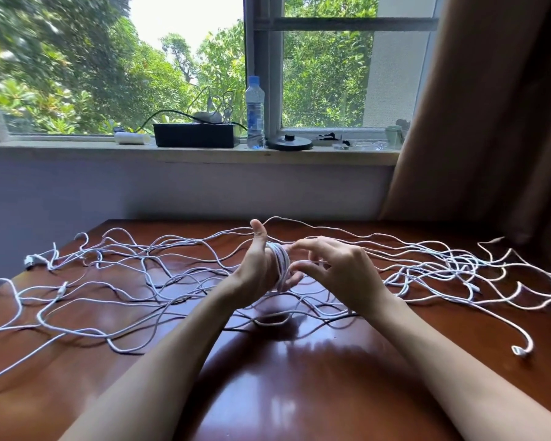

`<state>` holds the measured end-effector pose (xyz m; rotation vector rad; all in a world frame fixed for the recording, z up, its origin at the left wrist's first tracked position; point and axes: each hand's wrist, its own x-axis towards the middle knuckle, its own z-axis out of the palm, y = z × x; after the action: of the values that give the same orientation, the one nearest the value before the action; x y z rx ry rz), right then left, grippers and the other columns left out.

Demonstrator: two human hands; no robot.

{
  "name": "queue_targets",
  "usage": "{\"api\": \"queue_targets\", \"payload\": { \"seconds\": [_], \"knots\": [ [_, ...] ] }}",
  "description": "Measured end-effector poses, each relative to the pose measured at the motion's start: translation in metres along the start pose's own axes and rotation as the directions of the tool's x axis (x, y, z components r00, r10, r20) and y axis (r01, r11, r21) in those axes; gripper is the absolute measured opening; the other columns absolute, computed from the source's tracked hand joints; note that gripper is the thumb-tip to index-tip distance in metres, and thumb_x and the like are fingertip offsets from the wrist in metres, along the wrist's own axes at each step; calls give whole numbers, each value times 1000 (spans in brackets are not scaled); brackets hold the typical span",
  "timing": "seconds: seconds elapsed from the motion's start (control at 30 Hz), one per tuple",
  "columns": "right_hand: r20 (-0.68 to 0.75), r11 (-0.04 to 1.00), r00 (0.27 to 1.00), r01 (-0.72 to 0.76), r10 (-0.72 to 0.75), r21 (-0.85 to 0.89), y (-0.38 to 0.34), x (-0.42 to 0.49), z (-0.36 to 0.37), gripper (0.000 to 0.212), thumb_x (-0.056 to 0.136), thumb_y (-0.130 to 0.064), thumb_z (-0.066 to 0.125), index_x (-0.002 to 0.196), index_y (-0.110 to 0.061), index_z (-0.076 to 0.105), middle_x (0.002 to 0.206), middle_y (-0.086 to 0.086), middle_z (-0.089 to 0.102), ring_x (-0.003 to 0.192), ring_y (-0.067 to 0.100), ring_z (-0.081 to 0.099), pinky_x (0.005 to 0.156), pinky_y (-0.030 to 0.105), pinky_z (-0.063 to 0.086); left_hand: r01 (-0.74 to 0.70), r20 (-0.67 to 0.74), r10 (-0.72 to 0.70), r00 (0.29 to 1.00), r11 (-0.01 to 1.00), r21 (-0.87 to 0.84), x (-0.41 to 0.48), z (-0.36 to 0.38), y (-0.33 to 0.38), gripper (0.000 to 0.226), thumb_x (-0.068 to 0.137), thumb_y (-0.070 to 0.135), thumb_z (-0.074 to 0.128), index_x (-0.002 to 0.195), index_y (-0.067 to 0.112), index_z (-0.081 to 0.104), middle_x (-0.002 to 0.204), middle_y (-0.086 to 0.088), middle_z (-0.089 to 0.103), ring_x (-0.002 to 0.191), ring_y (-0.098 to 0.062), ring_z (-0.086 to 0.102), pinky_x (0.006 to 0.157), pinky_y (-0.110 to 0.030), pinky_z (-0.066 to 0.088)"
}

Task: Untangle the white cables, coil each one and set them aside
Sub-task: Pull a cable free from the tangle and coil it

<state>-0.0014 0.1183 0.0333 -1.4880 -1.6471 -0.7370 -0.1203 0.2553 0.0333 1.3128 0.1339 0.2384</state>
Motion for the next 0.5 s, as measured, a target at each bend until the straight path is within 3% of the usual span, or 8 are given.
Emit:
{"api": "queue_targets", "payload": {
  "seconds": [0.13,0.2,0.3,0.5],
  "knots": [
    [64,1000,998,9,-10,18,-1,1,0,44,88,-52,63,119,-22,73,83,-11,63,68,9,62,63,32,56,4,174,-33,984,986,167,-4,3,-1,130,68,89,-10,114,-13,57,58,-14,50,42,-18,37,44,-29,22],
    [91,1000,996,-7,4,30,1,0,0,45,89,-54,62,123,-26,72,85,-13,60,67,4,55,64,31,54,18,188,-53,981,984,179,-5,6,0,120,68,88,-9,93,-5,62,58,-12,46,42,-16,34,45,-30,17],
    [128,997,992,-11,2,74,2,1,1,45,91,-53,60,125,-27,71,86,-12,58,69,-2,46,68,26,49,40,200,-79,977,980,195,-7,5,1,106,69,89,-13,73,3,49,56,-9,40,42,-15,28,45,-31,14],
    [220,969,975,-83,30,232,5,0,8,40,91,-33,71,130,-24,68,90,-30,51,77,-4,52,75,16,43,116,197,-157,968,972,204,-8,2,-1,96,67,90,-15,65,9,37,46,-5,36,39,-11,24,47,-31,10]
  ]
}}
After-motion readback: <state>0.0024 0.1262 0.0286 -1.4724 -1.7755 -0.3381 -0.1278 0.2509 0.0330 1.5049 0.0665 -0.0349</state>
